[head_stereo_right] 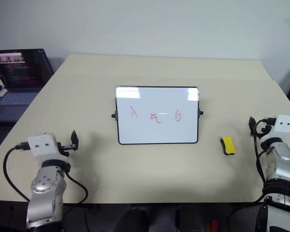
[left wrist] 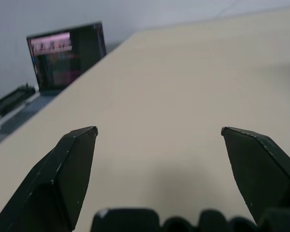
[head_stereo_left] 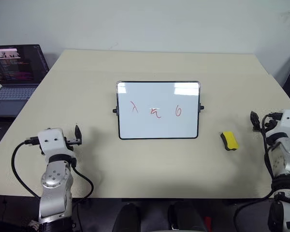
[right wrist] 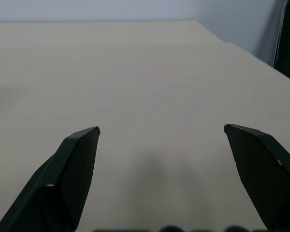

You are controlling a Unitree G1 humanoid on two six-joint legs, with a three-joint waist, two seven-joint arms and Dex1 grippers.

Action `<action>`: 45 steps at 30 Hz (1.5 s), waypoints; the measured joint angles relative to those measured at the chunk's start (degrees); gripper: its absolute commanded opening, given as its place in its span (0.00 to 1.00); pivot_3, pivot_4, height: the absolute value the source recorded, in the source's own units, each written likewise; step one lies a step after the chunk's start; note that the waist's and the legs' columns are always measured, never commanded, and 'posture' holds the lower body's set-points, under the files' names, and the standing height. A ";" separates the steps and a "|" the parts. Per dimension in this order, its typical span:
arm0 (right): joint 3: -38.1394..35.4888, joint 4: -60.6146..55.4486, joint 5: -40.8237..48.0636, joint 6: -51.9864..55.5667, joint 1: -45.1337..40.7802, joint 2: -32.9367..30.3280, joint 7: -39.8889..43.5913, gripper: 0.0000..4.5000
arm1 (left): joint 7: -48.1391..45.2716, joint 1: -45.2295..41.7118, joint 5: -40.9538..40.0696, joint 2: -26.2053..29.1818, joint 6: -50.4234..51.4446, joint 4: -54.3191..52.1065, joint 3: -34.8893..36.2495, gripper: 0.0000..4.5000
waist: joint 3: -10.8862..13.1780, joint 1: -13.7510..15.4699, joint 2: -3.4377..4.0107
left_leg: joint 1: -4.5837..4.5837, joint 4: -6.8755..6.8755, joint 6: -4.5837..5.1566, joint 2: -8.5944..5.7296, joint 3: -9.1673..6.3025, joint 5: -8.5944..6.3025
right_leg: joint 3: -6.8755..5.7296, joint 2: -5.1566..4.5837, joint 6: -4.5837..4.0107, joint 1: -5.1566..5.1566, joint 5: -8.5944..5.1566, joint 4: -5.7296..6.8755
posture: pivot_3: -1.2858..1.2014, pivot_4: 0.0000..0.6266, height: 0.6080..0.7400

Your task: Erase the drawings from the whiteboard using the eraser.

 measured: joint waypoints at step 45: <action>-0.62 -66.74 27.52 51.52 22.62 1.90 -17.68 0.99 | -74.02 -37.85 -22.20 27.31 15.30 -1.46 -35.62 1.00 | 0.06 -1.27 0.16 | -0.13 0.01 0.01 -0.13 -0.10 0.00 | 0.00 0.44 0.33 -0.07 -0.24 -0.05 | 0.52 0.24 1.00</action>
